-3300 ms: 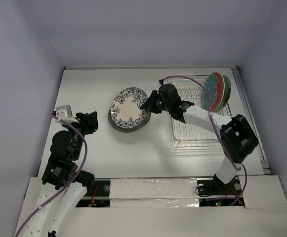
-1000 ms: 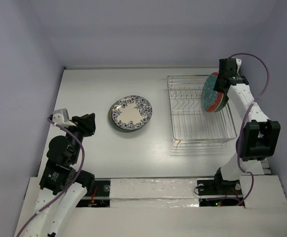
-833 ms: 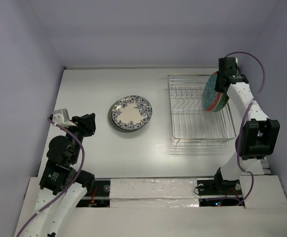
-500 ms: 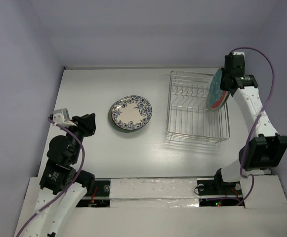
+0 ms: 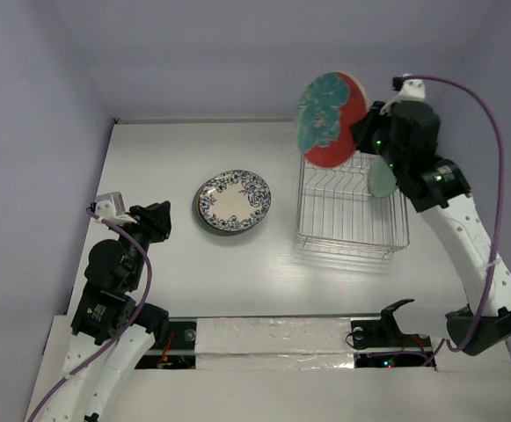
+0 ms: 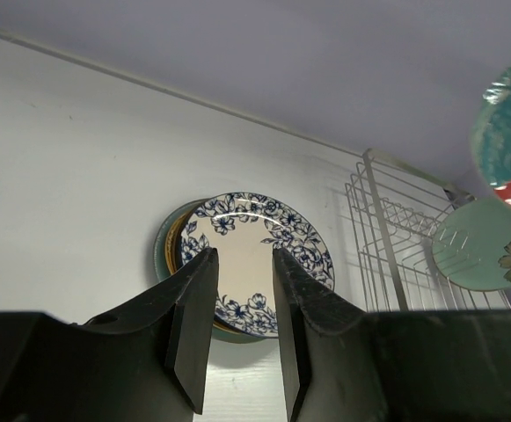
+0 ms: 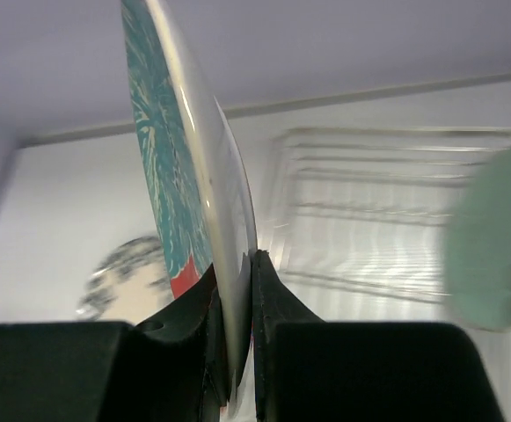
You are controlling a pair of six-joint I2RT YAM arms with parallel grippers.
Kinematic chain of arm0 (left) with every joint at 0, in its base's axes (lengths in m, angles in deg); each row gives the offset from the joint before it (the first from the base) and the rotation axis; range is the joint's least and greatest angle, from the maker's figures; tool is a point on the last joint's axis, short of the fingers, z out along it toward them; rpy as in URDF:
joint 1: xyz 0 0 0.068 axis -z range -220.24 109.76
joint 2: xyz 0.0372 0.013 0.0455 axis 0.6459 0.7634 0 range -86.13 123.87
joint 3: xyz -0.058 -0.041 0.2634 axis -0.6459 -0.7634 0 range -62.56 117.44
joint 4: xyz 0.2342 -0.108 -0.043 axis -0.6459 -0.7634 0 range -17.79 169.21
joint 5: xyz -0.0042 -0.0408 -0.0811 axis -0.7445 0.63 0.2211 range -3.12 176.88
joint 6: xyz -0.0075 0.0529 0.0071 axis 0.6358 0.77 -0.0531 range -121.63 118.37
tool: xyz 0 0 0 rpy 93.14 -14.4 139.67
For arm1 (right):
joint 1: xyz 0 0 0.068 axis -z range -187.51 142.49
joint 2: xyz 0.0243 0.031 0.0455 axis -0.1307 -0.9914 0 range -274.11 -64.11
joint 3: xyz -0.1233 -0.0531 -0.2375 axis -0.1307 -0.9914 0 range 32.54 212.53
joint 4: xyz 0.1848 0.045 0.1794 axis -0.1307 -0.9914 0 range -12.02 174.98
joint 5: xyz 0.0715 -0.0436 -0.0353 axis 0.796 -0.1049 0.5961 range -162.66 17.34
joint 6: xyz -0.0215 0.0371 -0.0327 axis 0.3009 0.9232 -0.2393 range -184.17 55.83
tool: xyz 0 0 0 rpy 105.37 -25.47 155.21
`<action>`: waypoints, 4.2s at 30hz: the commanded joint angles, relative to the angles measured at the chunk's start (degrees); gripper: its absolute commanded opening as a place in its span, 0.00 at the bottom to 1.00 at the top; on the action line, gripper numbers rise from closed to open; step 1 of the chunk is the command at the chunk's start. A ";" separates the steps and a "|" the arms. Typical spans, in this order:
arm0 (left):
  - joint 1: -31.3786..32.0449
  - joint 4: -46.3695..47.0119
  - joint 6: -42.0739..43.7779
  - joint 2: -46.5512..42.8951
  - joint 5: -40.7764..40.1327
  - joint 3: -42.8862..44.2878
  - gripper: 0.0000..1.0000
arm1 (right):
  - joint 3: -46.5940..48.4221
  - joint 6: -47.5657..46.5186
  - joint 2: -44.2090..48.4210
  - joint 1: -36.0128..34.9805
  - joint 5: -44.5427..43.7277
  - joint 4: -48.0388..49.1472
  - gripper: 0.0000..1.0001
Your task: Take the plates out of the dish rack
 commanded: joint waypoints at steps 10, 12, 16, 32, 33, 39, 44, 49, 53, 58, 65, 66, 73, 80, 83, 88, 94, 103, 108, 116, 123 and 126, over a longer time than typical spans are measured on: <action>0.17 1.44 -0.22 0.83 0.19 -0.21 0.28 | -15.11 31.99 -16.81 -13.81 21.53 45.94 0.00; 0.17 1.44 -0.22 0.75 0.19 -0.21 0.28 | -15.65 33.58 -20.32 -15.73 22.15 46.76 0.00; 0.17 1.44 -0.22 0.75 0.19 -0.21 0.28 | -17.58 34.81 -24.20 -17.76 21.53 48.95 0.00; 0.17 1.53 -0.13 0.22 0.19 -0.21 0.29 | -27.78 37.72 -29.22 -19.35 21.00 51.69 0.30; 0.17 1.53 -0.13 0.22 0.19 -0.12 0.29 | -27.69 37.19 -29.22 -19.35 20.66 50.73 0.38; 0.17 1.62 -0.13 -0.22 0.19 -0.21 0.29 | -24.18 30.69 -28.43 -19.87 17.50 38.78 0.72; 0.17 1.53 -0.13 -0.66 0.19 -0.21 0.29 | -18.91 23.84 -27.81 -20.40 13.37 24.54 0.82; 0.17 1.62 -0.13 -1.27 0.19 -0.21 0.29 | -12.67 18.83 -27.46 -20.93 7.30 11.63 0.89; 0.17 1.53 -0.04 -1.62 0.19 -0.21 0.29 | -11.69 16.80 -22.56 -21.46 1.94 7.13 0.86; 0.17 1.70 -0.13 -1.89 0.19 -0.21 0.29 | -7.75 13.37 -12.81 -17.88 -14.31 -0.77 0.00; 0.17 2.06 0.13 -2.50 0.19 -0.38 0.29 | -13.44 6.97 -0.15 4.69 -22.94 1.40 0.03; 0.17 2.06 0.13 -2.85 0.19 -0.38 0.29 | -15.02 5.74 0.57 7.08 -22.94 1.93 0.37; 1.22 2.15 0.31 -3.73 0.19 -0.38 0.30 | -15.38 0.98 -5.65 20.55 -16.10 2.37 0.75; 1.75 1.79 0.13 -4.53 0.19 -0.21 0.31 | -15.03 -1.13 -15.67 24.68 -9.85 8.43 0.58; 1.75 1.71 0.13 -4.53 0.19 -0.29 0.31 | -15.12 -2.10 -18.48 24.69 -9.58 10.54 0.55; 1.75 1.71 0.13 -4.44 0.19 -0.29 0.31 | -14.16 -4.47 -20.34 24.69 -11.51 11.69 0.22; 1.75 1.88 0.13 -4.35 0.19 -0.29 0.31 | -10.04 -7.98 -17.01 24.69 -13.80 7.93 0.00; 1.75 1.97 0.13 -4.09 0.19 -0.38 0.31 | -1.33 -10.89 -12.27 20.82 -18.80 2.39 0.00; 1.75 1.88 0.04 -3.91 0.19 -0.38 0.31 | 6.13 -9.84 -9.54 16.70 -19.43 -2.10 0.00; 1.75 1.79 -0.13 -3.21 0.19 -0.38 0.32 | 1.76 0.70 -3.65 3.78 -5.90 4.91 0.00; 1.75 1.71 -0.22 -1.98 0.19 -0.38 0.33 | -11.59 20.11 -5.56 -4.83 13.43 27.41 0.00; 1.75 1.62 -0.31 -1.45 0.19 -0.29 0.35 | -11.26 24.42 -12.33 -8.79 14.76 32.07 0.00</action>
